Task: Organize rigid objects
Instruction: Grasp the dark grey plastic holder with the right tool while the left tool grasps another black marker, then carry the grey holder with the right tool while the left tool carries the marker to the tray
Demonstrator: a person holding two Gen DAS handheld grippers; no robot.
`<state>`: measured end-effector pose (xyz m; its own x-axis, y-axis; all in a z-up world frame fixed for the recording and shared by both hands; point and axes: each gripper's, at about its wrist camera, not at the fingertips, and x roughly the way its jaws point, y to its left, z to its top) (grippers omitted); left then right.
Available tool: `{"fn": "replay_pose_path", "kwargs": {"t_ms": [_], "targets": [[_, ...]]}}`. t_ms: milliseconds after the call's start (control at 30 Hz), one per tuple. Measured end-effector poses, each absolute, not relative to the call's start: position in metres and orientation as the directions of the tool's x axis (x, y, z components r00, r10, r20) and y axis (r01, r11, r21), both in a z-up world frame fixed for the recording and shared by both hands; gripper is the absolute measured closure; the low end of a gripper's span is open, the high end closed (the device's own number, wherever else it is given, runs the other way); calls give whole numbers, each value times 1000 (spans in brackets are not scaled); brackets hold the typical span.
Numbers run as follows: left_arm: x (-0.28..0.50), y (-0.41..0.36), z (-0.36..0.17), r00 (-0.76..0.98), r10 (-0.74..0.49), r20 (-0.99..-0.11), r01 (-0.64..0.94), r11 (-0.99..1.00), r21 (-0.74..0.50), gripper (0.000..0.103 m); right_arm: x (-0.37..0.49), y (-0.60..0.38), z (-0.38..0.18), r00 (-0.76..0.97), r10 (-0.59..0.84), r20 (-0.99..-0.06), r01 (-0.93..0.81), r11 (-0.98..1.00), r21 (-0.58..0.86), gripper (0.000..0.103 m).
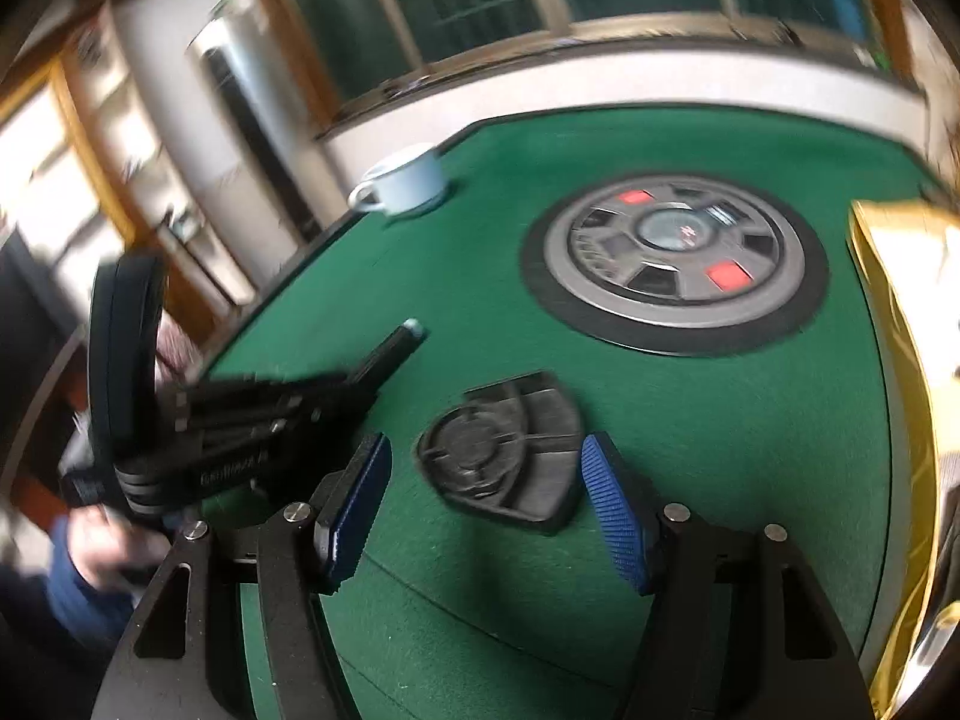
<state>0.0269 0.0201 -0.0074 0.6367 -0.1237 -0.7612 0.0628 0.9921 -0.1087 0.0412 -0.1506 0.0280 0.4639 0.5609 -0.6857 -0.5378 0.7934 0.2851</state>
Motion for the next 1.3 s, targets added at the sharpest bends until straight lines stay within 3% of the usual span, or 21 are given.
{"fn": "replay_pose_path", "kwargs": {"t_ms": [100,200,433,733,1300], "targets": [[26,22,-8,638,-130,-759,63,991,-117,89,34,-133,24,512,468,-721,-553,821,140,35],[27,20,-6,638,-117,-761,64,993,-100,89,39,-127,17,509,420,-751,-549,831,93,35],[28,18,-5,640,-106,-761,66,994,-82,91,53,-121,13,491,422,-762,-522,843,131,38],[25,18,1,665,-160,-729,88,987,-137,91,43,-143,31,596,457,-660,-479,862,164,38],[9,-5,25,799,1,-601,45,997,62,91,33,-154,45,675,442,-592,-455,880,138,38]]}}
